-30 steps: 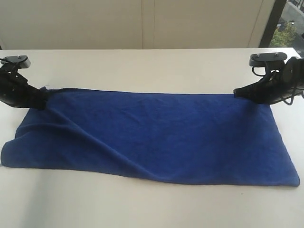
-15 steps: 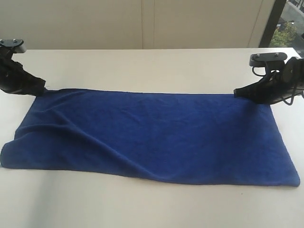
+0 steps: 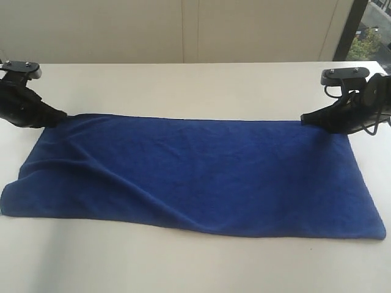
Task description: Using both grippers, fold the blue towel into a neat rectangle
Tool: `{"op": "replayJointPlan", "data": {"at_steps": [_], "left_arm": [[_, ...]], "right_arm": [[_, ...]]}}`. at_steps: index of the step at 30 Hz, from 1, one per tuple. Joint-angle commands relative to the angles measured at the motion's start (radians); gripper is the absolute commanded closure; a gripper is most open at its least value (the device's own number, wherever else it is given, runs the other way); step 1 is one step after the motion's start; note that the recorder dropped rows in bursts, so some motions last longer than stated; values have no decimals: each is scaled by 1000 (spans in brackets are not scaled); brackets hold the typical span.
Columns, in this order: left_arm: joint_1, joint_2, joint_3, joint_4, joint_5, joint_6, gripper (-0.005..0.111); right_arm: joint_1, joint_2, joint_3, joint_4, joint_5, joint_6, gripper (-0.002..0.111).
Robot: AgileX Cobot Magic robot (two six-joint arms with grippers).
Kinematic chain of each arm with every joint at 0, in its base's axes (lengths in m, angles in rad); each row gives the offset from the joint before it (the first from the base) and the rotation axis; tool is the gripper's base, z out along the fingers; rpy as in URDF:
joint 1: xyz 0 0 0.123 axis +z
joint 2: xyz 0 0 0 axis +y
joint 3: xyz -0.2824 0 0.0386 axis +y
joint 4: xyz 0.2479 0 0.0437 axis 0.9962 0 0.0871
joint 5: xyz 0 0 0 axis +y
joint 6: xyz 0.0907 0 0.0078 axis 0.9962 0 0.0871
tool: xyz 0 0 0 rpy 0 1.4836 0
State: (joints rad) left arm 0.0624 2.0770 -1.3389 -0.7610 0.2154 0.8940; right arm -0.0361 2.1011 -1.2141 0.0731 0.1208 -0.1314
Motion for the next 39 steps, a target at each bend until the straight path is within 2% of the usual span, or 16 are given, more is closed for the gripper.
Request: {"op": "replayJointPlan", "data": {"at_steps": [1,9,16,26,36,39], "left_arm": [[-15,-2,-16,-22,-39,3,107],[-19,56,-60,-93,-54,-1,107],[-17,60,-58,-95,-95,-58,107],[-17,60,-58,-90,-118,-58,107],[-17,-16,-58,-90,45,-50,107],[-17,-11,-58,-90,54,-50,107]], "right_arm": [[-7,5,1,-1,3,-3,108],[-7,5,1,-1,1,-3,108],[-7,5,1,-1,-1,-3,108],[-7,5,1,-1,-8,-3,108],[-7,5,1,-1,-13,-5,108],[-7,5,1,-1,-13,-5,108]]}}
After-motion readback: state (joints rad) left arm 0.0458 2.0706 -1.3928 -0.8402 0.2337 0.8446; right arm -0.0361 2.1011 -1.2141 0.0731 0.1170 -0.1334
